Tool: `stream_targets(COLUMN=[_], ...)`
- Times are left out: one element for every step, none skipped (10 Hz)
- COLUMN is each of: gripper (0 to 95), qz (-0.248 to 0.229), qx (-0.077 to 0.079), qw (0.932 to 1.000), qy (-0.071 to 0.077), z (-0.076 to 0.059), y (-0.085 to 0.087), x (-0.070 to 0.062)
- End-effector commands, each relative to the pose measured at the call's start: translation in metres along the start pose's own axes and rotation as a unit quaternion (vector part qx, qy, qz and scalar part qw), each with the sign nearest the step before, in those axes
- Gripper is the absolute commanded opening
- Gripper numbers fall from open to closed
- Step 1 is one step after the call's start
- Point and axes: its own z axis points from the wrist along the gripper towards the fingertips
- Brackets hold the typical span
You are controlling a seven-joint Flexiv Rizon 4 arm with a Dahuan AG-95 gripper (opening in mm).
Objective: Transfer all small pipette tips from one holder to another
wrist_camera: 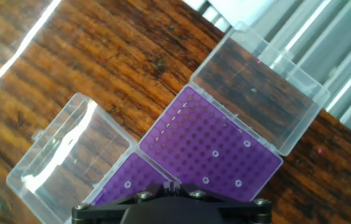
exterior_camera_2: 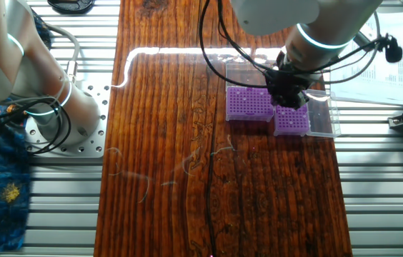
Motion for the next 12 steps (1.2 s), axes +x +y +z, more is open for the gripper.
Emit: stream_targets(gripper=[0.0, 0.0, 0.0, 0.0, 0.0, 19.0, 19.0, 19.0, 19.0, 19.0, 19.0, 19.0], qz=[0.041, 0.049, 0.05, 0.046, 0.036, 0.028, 0.022, 0.022, 0.025, 0.026, 0.026, 0.025], qx=[0.005, 0.012, 0.014, 0.015, 0.015, 0.012, 0.008, 0.005, 0.003, 0.004, 0.004, 0.004], qw=[0.9991, 0.9987, 0.9986, 0.9988, 0.9993, 0.9995, 0.9997, 0.9997, 0.9996, 0.9996, 0.9996, 0.9996], qy=[-0.008, -0.004, -0.004, -0.002, -0.002, -0.003, -0.006, -0.009, -0.01, -0.01, -0.009, -0.009], z=[-0.001, -0.001, -0.004, -0.007, -0.01, -0.01, -0.009, -0.006, -0.004, -0.003, -0.002, 0.0], y=[0.0, -0.001, -0.005, -0.013, -0.027, -0.037, -0.046, -0.048, -0.048, -0.048, -0.048, -0.047], x=[0.001, -0.002, -0.01, -0.017, -0.022, -0.024, -0.025, -0.027, -0.028, -0.028, -0.028, -0.029])
